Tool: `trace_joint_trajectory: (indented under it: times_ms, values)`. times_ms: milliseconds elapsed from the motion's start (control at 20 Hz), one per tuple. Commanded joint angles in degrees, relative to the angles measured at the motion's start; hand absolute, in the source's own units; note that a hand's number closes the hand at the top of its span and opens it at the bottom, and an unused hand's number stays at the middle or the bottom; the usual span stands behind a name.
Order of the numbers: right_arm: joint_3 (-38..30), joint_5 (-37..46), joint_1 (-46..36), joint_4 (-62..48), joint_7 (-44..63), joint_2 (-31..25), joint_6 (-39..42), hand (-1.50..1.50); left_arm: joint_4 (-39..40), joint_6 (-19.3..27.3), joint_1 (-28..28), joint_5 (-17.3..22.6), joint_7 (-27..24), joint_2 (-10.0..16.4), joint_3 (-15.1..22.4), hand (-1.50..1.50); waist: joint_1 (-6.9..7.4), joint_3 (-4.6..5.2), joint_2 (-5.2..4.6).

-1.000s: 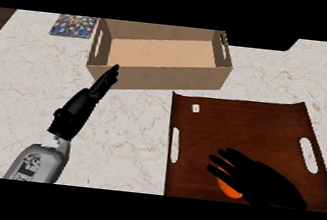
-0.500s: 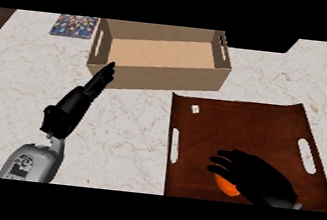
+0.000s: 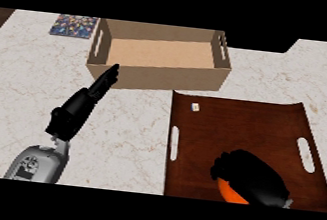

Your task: Pick the squash from the tray and place it in the cardboard box

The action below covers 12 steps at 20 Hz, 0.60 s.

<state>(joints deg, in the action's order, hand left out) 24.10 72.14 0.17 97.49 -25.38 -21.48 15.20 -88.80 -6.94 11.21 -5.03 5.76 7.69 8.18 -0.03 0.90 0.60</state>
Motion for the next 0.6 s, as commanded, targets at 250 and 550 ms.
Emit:
trace_joint_trajectory:
  times_ms: [250, 550]
  values:
    - [7.0, 5.0, -8.2, -2.6, 35.6, 21.0, 2.8, 1.50, 1.0, 0.0, 2.3, -0.7, -0.3, -0.9, 0.6, 0.00, 1.48, -0.86, -0.97]
    - [17.3, 2.1, -20.9, -4.8, 59.0, 21.4, -3.9, 1.50, 0.5, -0.8, 0.6, -0.2, 0.1, -0.7, 0.8, 0.00, 2.82, -0.88, -0.66]
